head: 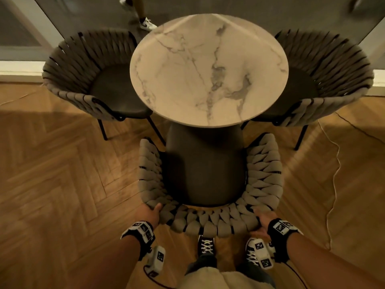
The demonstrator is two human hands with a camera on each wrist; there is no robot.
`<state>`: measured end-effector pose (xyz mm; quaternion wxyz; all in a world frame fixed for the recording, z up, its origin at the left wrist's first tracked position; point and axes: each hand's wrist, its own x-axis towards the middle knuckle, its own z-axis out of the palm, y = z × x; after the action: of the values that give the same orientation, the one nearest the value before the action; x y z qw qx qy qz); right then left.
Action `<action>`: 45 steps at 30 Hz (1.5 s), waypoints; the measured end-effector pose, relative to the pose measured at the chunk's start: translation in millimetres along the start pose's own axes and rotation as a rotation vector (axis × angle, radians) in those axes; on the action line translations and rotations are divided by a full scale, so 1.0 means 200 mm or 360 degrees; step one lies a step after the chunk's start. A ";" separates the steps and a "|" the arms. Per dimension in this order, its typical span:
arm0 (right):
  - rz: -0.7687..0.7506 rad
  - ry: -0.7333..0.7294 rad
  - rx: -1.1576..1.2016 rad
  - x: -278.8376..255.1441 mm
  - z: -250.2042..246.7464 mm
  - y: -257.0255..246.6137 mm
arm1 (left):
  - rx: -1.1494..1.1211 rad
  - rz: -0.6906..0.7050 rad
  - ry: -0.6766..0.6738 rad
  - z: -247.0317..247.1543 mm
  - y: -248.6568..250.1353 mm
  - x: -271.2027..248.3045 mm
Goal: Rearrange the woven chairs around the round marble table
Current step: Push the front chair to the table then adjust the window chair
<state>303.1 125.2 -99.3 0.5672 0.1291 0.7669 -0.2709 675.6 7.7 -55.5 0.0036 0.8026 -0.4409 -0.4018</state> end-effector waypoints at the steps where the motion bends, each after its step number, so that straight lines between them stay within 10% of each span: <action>1: -0.0008 0.0001 -0.0005 0.00 0.01 0.00 | 0.0008 0.0003 -0.0005 0.01 0.00 0.01; 16: -0.0104 -0.0204 0.0036 -0.12 -0.03 0.02 | 0.0105 -0.0072 0.0017 0.00 0.08 -0.01; 25: -0.0443 -0.0254 -0.0956 -0.30 -0.04 0.05 | 0.0028 0.0014 0.0015 -0.04 -0.02 -0.15; 33: -0.0875 -0.0475 -0.1355 -0.58 0.47 -0.03 | 0.0210 0.0034 0.0058 -0.34 -0.07 -0.30; 45: -0.1076 -0.0418 -0.1414 -0.89 1.69 -0.28 | 0.0259 0.0267 0.0198 -1.27 -0.34 0.44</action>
<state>603.0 -91.7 13.1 0.5394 -0.4088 0.7289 -0.1027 913.8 -102.2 35.5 -0.0006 0.7838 -0.5366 -0.3125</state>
